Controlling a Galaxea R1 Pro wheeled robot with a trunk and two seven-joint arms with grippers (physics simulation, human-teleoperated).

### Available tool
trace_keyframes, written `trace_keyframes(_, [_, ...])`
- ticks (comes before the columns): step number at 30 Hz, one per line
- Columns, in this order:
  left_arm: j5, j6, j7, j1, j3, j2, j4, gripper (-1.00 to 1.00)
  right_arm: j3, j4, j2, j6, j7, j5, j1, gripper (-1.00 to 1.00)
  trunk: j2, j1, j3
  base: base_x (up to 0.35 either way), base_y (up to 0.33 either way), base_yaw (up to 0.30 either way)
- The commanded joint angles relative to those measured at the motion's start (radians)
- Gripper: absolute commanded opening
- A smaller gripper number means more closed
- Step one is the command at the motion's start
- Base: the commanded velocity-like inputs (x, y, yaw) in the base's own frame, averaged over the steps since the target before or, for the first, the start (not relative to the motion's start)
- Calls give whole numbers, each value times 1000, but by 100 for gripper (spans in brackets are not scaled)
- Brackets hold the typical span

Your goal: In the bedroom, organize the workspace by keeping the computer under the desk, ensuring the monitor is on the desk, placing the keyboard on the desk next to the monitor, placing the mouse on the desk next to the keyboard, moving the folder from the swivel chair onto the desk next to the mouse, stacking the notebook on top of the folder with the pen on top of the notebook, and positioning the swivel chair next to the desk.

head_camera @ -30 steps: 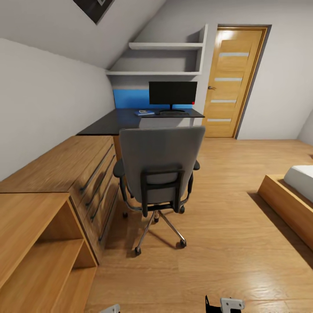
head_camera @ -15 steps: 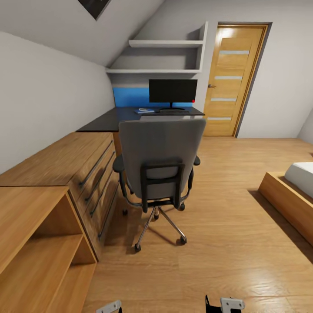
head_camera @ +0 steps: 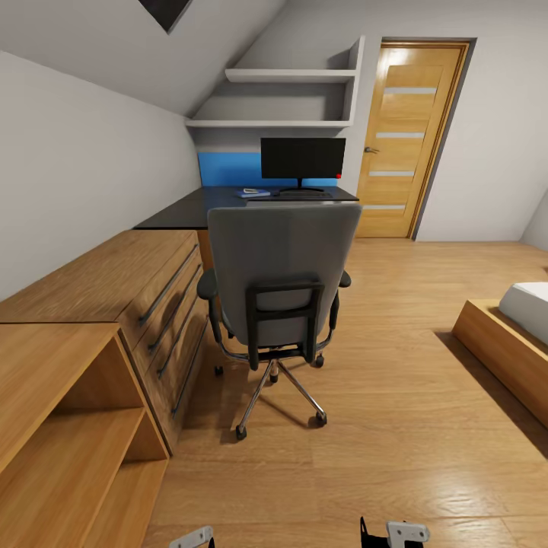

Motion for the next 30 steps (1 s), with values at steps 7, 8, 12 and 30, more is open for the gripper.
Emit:
trace_keyframes(7, [11, -6, 8, -1, -8, 1, 0, 100, 8, -1, -1, 0, -9, -1, 0, 100, 0, 0, -1, 0, 0, 0])
trace_keyframes(8, [11, -7, 8, -1, -8, 1, 0, 100, 8, -1, -1, 0, -9, -1, 0, 100, 0, 0, -1, 0, 0, 0])
trace_keyframes(12, [11, -8, 8, -1, -9, 1, -2, 100, 9, -1, -1, 0, -9, 0, 0, 100, 0, 0, -1, 0, 0, 0])
trace_keyframes(30, [11, 39, 23, -9, -7, 1, -171, 100, 9, -86, 3, 30, -26, 1, -31, 100, 0, 0, -1, 0, 0, 0])
